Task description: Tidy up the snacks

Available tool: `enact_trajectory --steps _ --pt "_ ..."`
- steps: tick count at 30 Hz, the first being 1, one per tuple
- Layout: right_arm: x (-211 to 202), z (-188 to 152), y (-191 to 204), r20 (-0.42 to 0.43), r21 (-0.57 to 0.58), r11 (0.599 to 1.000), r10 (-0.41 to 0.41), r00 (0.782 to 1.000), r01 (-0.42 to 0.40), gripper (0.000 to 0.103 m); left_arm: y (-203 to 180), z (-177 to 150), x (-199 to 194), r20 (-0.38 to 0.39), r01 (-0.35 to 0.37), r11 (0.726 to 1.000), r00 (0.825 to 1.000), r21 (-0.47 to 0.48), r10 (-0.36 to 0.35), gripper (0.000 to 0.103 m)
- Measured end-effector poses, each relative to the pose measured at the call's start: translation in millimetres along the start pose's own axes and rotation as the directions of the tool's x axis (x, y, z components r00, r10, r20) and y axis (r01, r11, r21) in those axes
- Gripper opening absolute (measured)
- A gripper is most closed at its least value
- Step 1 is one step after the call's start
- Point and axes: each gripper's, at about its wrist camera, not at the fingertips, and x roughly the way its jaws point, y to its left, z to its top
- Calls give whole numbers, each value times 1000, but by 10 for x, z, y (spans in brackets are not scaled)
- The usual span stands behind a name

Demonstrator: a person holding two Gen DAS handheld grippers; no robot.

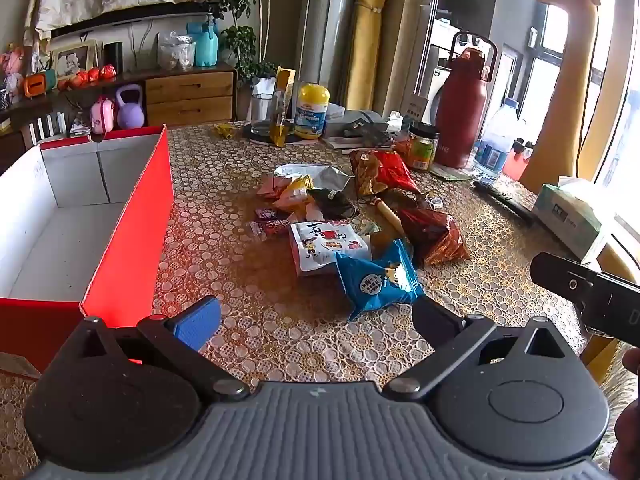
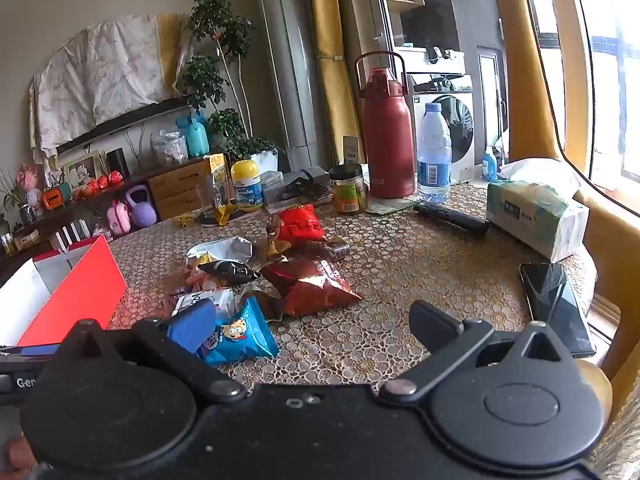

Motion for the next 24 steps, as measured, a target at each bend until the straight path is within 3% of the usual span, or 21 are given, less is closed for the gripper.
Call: enact_trajectory --steps 24 --pt "12 -17 -9 -6 1 1000 -1 1000 1 103 8 -19 11 -2 -2 1000 1000 3 2 103"
